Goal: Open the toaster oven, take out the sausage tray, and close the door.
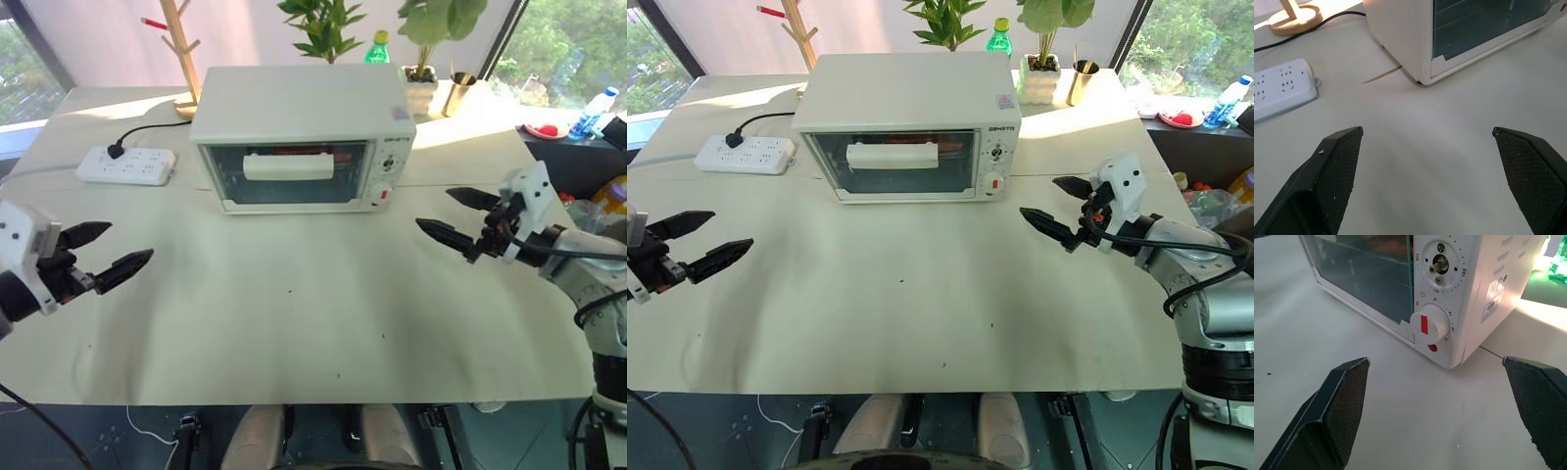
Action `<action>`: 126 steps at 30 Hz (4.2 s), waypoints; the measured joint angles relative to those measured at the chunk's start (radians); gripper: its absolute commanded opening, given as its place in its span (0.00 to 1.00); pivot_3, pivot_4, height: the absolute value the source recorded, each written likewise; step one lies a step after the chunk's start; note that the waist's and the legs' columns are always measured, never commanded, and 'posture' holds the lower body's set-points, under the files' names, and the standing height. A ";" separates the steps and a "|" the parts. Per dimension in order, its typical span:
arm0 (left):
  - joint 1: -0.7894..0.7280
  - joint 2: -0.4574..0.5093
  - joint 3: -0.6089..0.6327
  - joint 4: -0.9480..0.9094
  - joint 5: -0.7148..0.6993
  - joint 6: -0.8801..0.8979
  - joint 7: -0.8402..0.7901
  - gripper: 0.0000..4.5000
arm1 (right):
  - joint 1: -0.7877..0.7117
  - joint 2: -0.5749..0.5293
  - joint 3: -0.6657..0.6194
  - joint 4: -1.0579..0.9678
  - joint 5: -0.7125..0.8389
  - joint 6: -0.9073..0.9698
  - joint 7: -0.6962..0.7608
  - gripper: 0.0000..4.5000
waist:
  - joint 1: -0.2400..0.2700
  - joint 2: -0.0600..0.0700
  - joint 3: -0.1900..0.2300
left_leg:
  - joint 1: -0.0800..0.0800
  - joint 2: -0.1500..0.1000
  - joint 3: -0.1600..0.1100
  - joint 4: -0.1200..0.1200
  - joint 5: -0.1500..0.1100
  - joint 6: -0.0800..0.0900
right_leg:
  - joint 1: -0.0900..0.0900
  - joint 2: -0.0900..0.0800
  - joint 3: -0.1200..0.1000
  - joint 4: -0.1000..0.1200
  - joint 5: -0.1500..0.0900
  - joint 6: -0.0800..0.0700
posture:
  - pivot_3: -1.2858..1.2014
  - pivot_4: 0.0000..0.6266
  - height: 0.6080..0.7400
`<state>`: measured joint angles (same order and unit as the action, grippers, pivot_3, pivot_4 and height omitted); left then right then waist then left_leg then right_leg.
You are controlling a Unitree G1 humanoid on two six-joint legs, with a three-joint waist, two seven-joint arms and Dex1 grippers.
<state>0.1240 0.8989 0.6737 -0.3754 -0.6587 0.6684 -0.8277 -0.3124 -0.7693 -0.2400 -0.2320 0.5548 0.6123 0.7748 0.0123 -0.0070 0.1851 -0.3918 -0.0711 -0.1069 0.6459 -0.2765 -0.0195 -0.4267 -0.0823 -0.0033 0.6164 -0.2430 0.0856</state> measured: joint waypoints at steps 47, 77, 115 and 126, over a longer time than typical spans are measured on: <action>-0.493 0.090 -0.327 0.157 -0.087 0.022 -0.178 1.00 | -0.447 0.373 0.389 0.201 -0.117 -0.027 0.045 1.00 | -0.029 0.000 0.000 | 0.002 -0.001 0.000 0.003 0.004 -0.005 | -0.004 0.002 0.000 0.015 0.003 0.002 | 0.52 0.24 1.00; -0.837 -0.030 -0.551 0.450 0.075 -0.090 -0.239 0.39 | -0.285 0.439 0.400 0.007 -0.108 0.082 -0.001 1.00 | -0.032 -0.001 -0.001 | 0.002 0.000 0.001 0.003 0.005 -0.007 | -0.007 0.004 0.001 0.018 0.003 0.002 | 0.52 0.24 1.00; -0.812 -0.100 -0.688 0.584 0.318 -0.324 -0.414 0.39 | -0.008 0.072 0.111 -0.269 0.106 0.259 0.038 1.00 | -0.029 -0.002 -0.001 | 0.002 -0.001 0.001 0.009 0.004 -0.005 | -0.005 0.004 0.001 0.023 0.004 0.002 | 0.52 0.24 1.00; -0.632 -0.116 -0.702 0.484 0.335 -0.327 -0.386 0.39 | 0.008 0.038 -0.004 -0.317 0.276 0.334 -0.017 1.00 | -0.021 -0.002 -0.001 | 0.003 -0.001 0.000 0.016 0.004 -0.004 | 0.000 0.003 0.001 0.025 0.003 0.002 | 0.52 0.24 1.00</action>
<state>-0.5081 0.7833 -0.0286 0.1084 -0.3238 0.3414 -1.2135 -0.3046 -0.7315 -0.2438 -0.5488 0.8310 0.9466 0.7575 -0.0086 -0.0091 0.1837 -0.3884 -0.0717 -0.1065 0.6622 -0.2730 -0.0236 -0.4268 -0.0796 -0.0025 0.6410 -0.2395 0.0880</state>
